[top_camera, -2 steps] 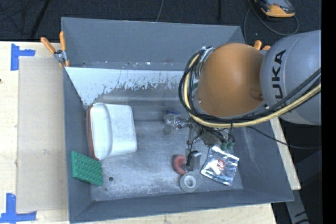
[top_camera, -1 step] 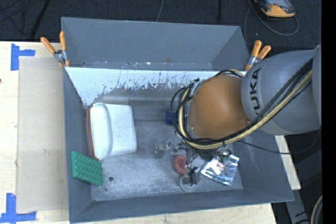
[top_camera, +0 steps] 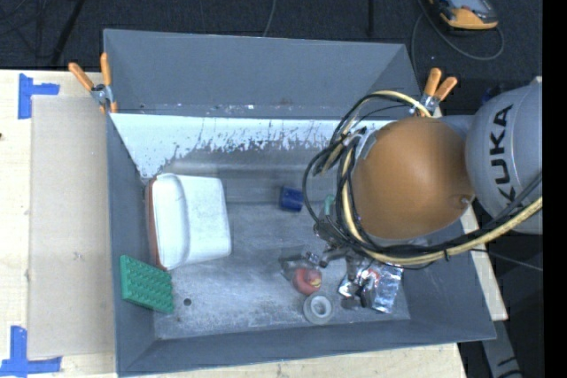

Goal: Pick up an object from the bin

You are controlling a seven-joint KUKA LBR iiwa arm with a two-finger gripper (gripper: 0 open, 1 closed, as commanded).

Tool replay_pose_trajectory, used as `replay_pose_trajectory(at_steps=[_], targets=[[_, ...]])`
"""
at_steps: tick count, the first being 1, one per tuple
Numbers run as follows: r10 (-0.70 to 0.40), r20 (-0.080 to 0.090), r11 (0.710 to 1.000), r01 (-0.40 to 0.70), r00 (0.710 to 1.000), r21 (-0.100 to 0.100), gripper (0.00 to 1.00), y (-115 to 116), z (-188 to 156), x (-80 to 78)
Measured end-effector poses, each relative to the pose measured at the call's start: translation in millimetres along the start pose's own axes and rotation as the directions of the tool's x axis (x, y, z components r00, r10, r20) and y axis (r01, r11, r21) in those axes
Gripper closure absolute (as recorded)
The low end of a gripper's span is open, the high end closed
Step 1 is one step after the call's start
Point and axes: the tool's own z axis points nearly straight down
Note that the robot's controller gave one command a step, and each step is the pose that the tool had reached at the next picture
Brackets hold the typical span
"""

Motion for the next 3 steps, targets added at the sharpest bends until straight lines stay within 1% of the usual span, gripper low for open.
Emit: replay_pose_trajectory(at_steps=[1, 2, 3], targets=[[-0.465, 0.001, 0.885, 0.465, 0.885, -0.006, 0.0, -59, 81, -37.6], [-0.694, 0.003, 0.72, 0.694, 0.72, -0.008, 0.0, -36, 107, -22.7], [-0.69, 0.003, 0.724, 0.69, 0.724, -0.006, 1.0, -37, 107, -22.4]])
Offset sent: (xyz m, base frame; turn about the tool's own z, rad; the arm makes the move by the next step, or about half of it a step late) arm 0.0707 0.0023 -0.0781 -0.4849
